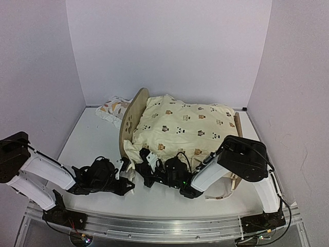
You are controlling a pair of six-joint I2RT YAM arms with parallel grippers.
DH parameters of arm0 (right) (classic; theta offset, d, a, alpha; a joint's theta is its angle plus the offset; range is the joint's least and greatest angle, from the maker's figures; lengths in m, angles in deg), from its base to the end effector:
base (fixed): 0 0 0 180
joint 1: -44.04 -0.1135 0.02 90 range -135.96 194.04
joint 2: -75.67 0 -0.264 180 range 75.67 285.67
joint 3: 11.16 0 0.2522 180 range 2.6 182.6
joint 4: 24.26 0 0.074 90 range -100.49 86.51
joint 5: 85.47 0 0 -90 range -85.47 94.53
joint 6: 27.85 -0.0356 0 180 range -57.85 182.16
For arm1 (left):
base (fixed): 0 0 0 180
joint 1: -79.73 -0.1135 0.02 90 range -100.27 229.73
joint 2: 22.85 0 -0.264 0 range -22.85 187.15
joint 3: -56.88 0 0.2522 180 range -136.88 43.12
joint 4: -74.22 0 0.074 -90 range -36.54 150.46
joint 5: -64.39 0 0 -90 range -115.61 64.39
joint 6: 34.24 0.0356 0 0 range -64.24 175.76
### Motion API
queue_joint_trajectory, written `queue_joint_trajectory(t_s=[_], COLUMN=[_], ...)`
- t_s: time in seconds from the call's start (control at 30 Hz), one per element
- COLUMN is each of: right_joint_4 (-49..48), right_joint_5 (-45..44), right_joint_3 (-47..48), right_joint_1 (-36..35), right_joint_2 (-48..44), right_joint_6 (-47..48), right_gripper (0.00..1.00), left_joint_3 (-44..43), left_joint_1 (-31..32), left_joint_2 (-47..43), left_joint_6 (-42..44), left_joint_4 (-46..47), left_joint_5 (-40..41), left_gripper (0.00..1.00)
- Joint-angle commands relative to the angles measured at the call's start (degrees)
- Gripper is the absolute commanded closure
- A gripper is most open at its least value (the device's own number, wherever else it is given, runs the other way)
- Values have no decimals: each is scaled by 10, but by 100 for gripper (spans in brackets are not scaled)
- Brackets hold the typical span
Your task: Set up the pet bed
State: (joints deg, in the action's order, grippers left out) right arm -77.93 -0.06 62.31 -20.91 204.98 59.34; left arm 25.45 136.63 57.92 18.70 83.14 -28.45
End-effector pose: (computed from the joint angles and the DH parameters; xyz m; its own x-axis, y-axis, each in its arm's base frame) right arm 0.1881 0.3958 0.1049 -0.0586 -0.0100 -0.9982 -0.8673 0.4956 0.0460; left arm 0.1216 -0.1898 0.1117 -0.7992 0.1238 -0.5882 0.4707 0.7374 -0.4844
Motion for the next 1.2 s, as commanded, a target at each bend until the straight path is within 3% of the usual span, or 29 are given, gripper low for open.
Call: queue_joint_trajectory(t_s=[0.0, 0.27, 0.47, 0.67, 1.0, 1.17], right_joint_4=[-11, 10, 76, 155, 241, 246], right_joint_5=[-62, -44, -31, -31, -169, -221], right_joint_3=[-26, -48, -14, 87, 325, 347], right_joint_1=[8, 9, 8, 8, 21, 36], right_joint_2=[-68, -140, -188, -180, -92, -90], right_joint_6=[-10, -13, 10, 63, 223, 238], right_gripper=[100, 100, 100, 100, 100, 100], left_joint_3=[0, 33, 44, 44, 26, 18], left_joint_1=[-2, -2, -2, -1, -2, -2], left_joint_2=[-52, -87, -94, -70, -23, -7], left_joint_6=[-29, -59, -83, -85, -76, -72], left_joint_4=[-45, -66, -87, -66, -50, -50], left_joint_5=[78, 109, 134, 134, 138, 140], left_gripper=[100, 100, 100, 100, 100, 100])
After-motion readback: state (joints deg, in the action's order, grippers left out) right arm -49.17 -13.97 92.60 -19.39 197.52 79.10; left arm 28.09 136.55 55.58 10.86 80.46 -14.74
